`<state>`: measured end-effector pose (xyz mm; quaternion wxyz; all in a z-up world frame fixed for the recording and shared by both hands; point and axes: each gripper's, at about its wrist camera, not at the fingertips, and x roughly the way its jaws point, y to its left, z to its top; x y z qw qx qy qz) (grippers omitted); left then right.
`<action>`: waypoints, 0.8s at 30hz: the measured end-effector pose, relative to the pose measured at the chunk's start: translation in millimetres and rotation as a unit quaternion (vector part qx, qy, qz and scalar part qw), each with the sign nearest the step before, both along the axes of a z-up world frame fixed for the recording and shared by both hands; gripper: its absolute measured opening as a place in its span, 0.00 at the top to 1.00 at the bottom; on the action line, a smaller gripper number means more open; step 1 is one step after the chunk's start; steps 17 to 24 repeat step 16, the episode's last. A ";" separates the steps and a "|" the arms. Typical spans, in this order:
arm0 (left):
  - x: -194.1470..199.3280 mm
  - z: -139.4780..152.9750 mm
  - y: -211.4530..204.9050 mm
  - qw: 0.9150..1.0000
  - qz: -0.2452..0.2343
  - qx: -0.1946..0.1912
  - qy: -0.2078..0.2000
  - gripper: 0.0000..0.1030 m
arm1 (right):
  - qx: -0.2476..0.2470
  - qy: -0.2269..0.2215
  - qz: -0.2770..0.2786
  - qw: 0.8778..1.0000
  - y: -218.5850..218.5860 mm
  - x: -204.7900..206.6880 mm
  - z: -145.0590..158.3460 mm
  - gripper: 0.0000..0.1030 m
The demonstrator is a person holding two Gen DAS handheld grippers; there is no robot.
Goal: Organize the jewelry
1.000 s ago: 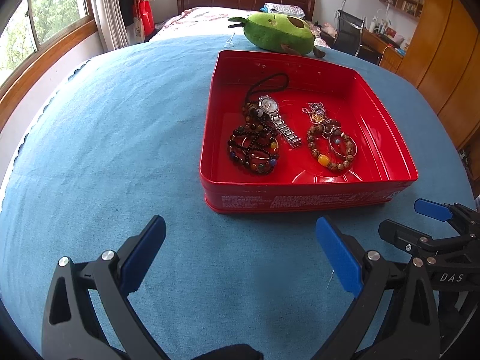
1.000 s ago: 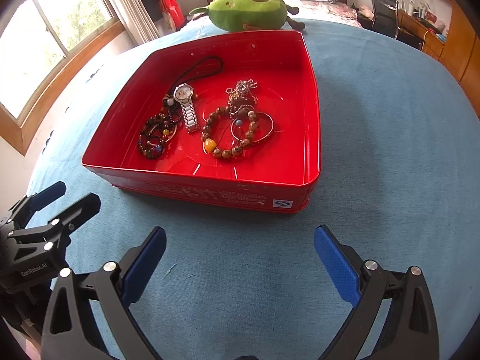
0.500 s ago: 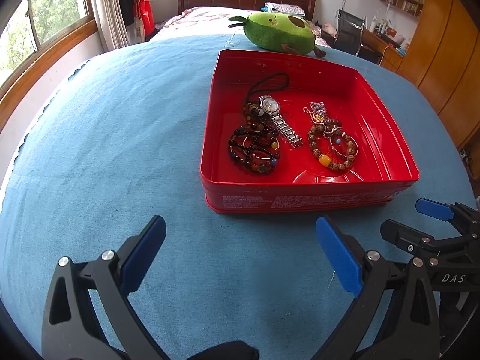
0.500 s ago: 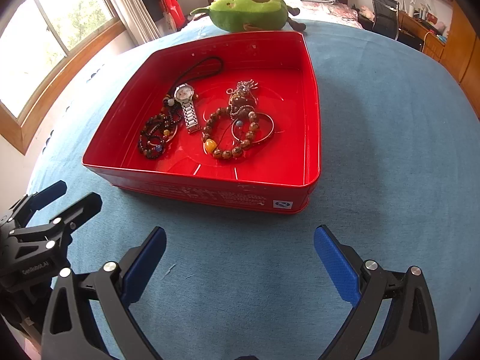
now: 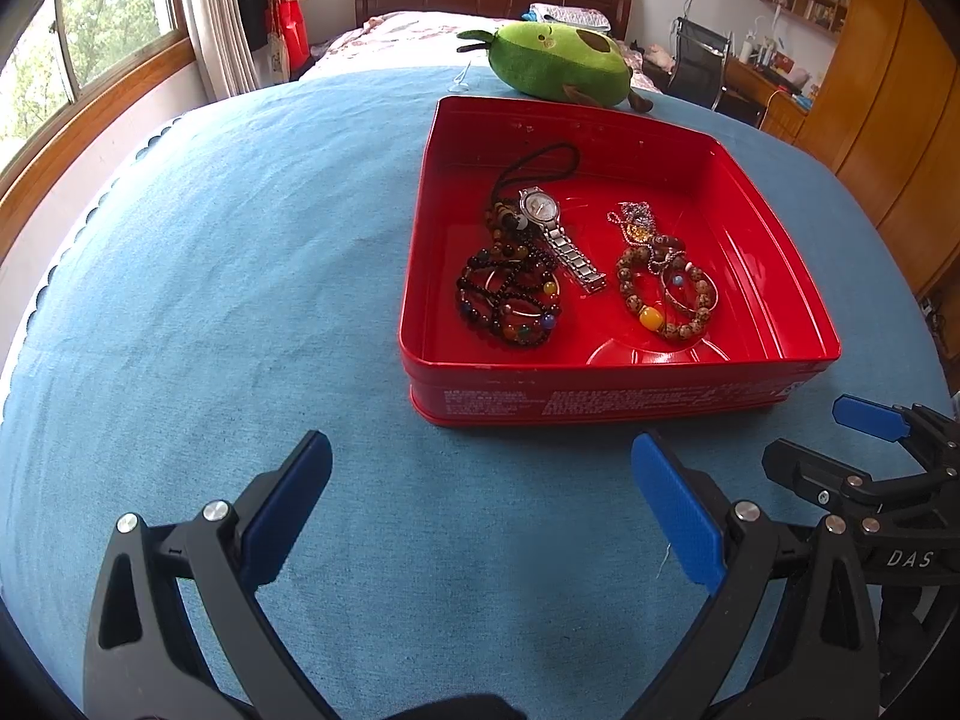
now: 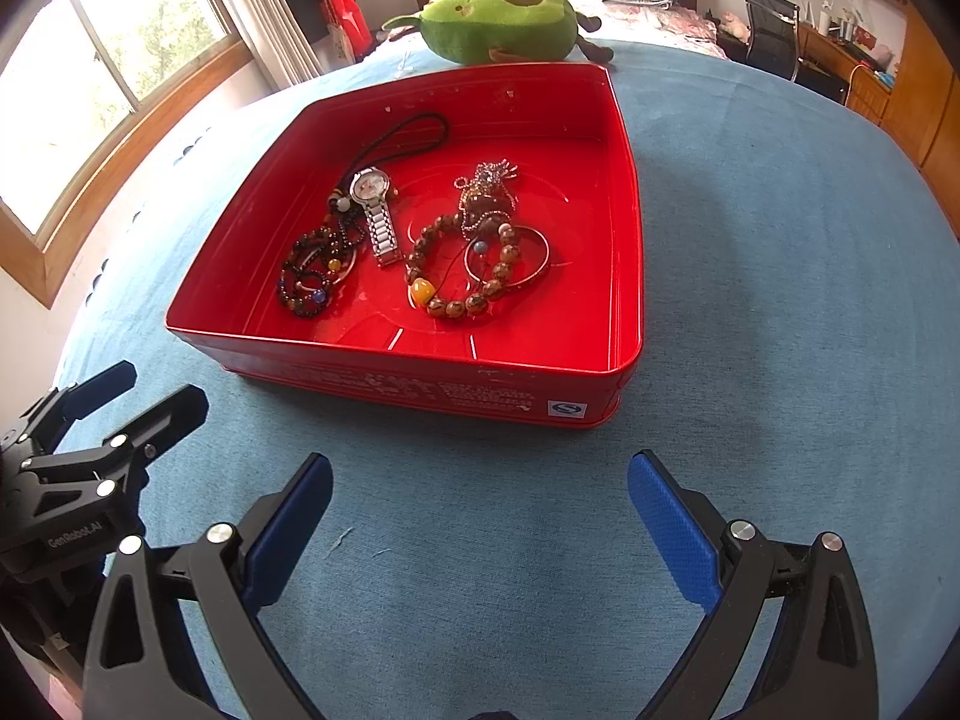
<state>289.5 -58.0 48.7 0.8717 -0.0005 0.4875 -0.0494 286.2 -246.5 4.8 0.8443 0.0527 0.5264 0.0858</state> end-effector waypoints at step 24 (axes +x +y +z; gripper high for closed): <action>-0.7 -1.0 -0.9 1.000 0.000 0.000 0.001 0.04 | -0.002 0.000 0.000 1.000 1.2 0.1 -0.6 0.04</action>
